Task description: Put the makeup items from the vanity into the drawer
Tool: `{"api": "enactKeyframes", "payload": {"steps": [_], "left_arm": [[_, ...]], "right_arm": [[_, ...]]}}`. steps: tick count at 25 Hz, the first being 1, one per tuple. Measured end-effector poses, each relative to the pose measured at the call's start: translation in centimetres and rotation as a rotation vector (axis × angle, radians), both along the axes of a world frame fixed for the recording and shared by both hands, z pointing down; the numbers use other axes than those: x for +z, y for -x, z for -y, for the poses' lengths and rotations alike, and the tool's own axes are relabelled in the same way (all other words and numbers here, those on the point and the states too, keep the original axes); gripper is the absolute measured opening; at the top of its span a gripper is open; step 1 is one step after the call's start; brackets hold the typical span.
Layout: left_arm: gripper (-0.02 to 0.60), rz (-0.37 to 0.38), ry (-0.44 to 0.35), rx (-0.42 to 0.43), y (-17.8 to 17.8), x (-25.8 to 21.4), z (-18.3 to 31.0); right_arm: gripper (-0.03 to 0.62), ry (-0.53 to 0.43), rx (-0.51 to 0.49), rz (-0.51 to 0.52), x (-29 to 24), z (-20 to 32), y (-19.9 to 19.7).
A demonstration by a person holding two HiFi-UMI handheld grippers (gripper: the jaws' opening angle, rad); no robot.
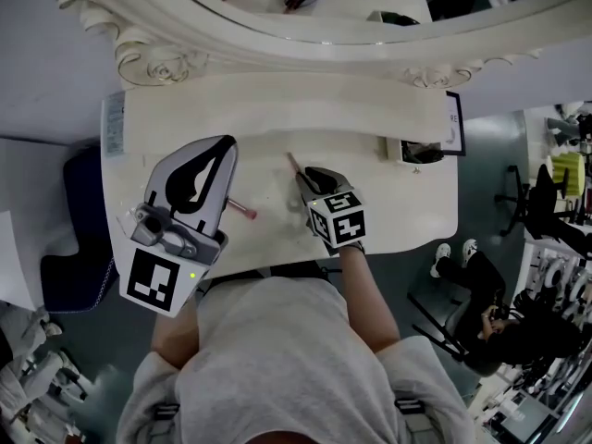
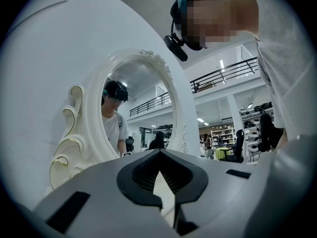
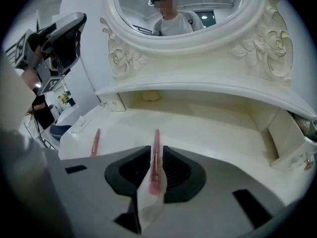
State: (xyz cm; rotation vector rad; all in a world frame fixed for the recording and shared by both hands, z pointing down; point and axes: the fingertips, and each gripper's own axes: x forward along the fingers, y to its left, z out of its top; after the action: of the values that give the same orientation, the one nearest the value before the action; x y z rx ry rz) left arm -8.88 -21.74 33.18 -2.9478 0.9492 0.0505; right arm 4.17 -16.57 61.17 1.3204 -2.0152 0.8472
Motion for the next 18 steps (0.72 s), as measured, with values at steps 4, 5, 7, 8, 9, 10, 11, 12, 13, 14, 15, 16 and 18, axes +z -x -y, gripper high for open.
{"api": "enactKeyframes", "payload": {"steps": [4,5,7,8,9,10,11,12,13,14,15,16,18], "left_arm": [[0.011,0.003,0.000,-0.003,0.2,0.0,0.0],[0.011,0.003,0.000,-0.004,0.2,0.0,0.0],[0.011,0.003,-0.001,-0.005,0.3,0.0,0.0],[0.011,0.002,-0.002,-0.005,0.4,0.0,-0.1],[0.011,0.002,-0.003,-0.006,0.4,-0.1,-0.1],[0.011,0.002,-0.004,-0.007,0.5,-0.1,-0.1],[0.011,0.001,-0.003,-0.007,0.6,-0.1,-0.2],[0.011,-0.001,-0.002,-0.007,0.7,-0.1,-0.2],[0.011,-0.004,0.000,-0.007,0.8,-0.2,-0.3],[0.011,-0.006,0.000,-0.007,0.9,-0.2,-0.3],[0.011,-0.007,-0.002,-0.006,1.0,-0.3,-0.3],[0.011,-0.007,-0.004,-0.006,1.0,-0.3,-0.4],[0.011,-0.006,-0.008,-0.005,1.1,-0.4,-0.5]], "right_arm": [[0.082,0.017,-0.015,-0.021,0.6,-0.2,0.3],[0.082,0.019,-0.016,-0.025,0.7,-0.2,0.3],[0.082,0.023,-0.017,-0.028,0.9,-0.3,0.3],[0.083,0.026,-0.018,-0.030,1.0,-0.3,0.3],[0.081,0.027,-0.017,-0.033,1.1,-0.4,0.3],[0.081,0.027,-0.016,-0.038,1.1,-0.4,0.3],[0.081,0.025,-0.014,-0.044,1.2,-0.4,0.3],[0.078,0.024,-0.013,-0.053,1.2,-0.4,0.2],[0.067,0.022,-0.014,-0.064,1.2,-0.4,0.2],[0.060,0.021,-0.016,-0.076,1.3,-0.3,0.2],[0.060,0.020,-0.019,-0.087,1.3,-0.3,0.2],[0.060,0.019,-0.021,-0.096,1.3,-0.3,0.2],[0.058,0.017,-0.024,-0.107,1.3,-0.3,0.2]]}}
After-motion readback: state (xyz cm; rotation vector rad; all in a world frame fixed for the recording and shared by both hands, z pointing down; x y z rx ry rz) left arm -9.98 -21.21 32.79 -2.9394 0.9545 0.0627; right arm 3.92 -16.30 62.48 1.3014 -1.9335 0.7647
